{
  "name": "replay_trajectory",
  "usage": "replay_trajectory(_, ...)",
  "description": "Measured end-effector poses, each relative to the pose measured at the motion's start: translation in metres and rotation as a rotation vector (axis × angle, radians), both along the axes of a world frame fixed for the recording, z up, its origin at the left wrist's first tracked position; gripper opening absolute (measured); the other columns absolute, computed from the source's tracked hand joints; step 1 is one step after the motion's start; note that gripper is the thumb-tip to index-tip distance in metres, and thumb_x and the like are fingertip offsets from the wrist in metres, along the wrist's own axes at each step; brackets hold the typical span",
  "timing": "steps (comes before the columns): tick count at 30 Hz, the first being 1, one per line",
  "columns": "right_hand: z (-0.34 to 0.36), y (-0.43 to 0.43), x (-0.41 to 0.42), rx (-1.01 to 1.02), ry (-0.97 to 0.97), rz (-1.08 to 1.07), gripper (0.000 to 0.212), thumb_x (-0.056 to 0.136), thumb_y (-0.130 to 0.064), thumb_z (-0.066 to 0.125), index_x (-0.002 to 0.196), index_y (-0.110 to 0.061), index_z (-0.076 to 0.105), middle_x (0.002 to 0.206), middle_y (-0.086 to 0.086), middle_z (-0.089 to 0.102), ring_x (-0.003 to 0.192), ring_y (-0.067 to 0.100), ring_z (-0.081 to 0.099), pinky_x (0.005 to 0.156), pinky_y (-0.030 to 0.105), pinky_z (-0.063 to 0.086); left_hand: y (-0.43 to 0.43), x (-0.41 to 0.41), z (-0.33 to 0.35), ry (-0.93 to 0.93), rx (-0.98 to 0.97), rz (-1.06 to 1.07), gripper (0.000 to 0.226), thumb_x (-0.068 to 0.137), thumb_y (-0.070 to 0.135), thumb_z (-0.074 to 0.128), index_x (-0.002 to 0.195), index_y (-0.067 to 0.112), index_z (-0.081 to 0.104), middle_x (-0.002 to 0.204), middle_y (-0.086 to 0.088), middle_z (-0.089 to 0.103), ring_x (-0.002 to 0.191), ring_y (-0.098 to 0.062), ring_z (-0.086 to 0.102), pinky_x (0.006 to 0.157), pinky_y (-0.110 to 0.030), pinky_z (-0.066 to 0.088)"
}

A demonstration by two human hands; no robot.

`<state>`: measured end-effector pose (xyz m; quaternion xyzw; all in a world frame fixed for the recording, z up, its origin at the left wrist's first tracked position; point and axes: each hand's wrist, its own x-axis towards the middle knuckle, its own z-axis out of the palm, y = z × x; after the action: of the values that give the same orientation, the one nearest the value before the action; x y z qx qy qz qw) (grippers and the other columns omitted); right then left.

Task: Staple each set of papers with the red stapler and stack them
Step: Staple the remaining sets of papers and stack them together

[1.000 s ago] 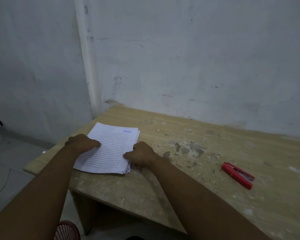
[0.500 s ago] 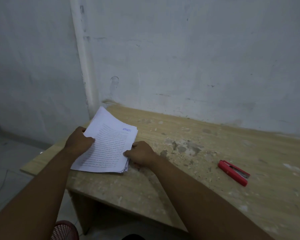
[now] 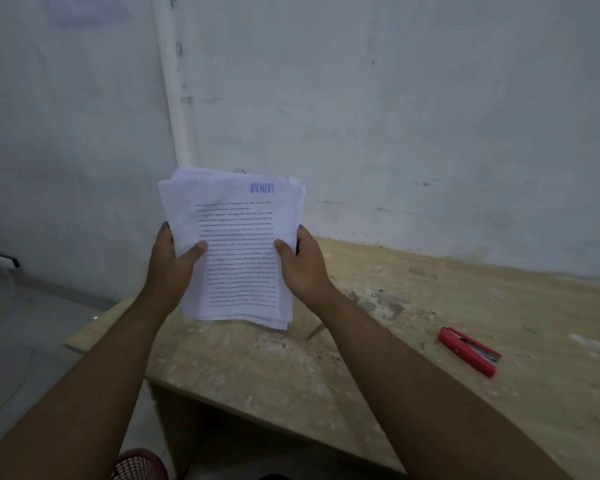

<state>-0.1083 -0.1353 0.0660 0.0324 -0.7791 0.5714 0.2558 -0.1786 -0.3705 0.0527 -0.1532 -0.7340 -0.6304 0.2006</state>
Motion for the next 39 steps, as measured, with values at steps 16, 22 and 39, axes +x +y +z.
replay_trajectory(16, -0.044, -0.021, 0.027, 0.039, -0.198, 0.021, 0.046, 0.098, 0.007, 0.036, 0.139, -0.014, 0.035, 0.135, 0.0, 0.053, 0.122, 0.016, 0.053, 0.105, 0.031, 0.045, 0.031, 0.018, -0.029, -0.174, -0.113, 0.093, 0.038, 0.106, 0.009, 0.049, 0.143, 0.012, 0.042, 0.134, 0.001, 0.051, 0.118, -0.018, 0.05, 0.099, -0.034, 0.039)
replay_trajectory(22, -0.035, -0.026, 0.008, 0.03, -0.314, 0.044, 0.048, 0.088, -0.008, 0.054, 0.135, -0.014, 0.055, 0.127, -0.003, 0.066, 0.115, 0.019, 0.065, 0.092, 0.034, 0.056, 0.012, -0.017, 0.005, -0.225, -0.511, 0.179, 0.034, 0.086, 0.024, 0.044, 0.111, 0.004, 0.056, 0.11, -0.011, 0.061, 0.095, -0.03, 0.062, 0.078, -0.035, 0.046)
replay_trajectory(39, -0.072, 0.006, 0.015, 0.532, -0.552, -0.092, 0.049, 0.098, -0.035, 0.067, 0.137, -0.005, 0.061, 0.143, 0.015, 0.058, 0.135, 0.031, 0.053, 0.108, 0.037, 0.046, 0.01, -0.041, -0.078, -0.38, -1.091, 0.481, 0.04, 0.098, 0.032, 0.053, 0.129, 0.007, 0.057, 0.134, -0.021, 0.048, 0.125, -0.041, 0.046, 0.102, -0.051, 0.042)
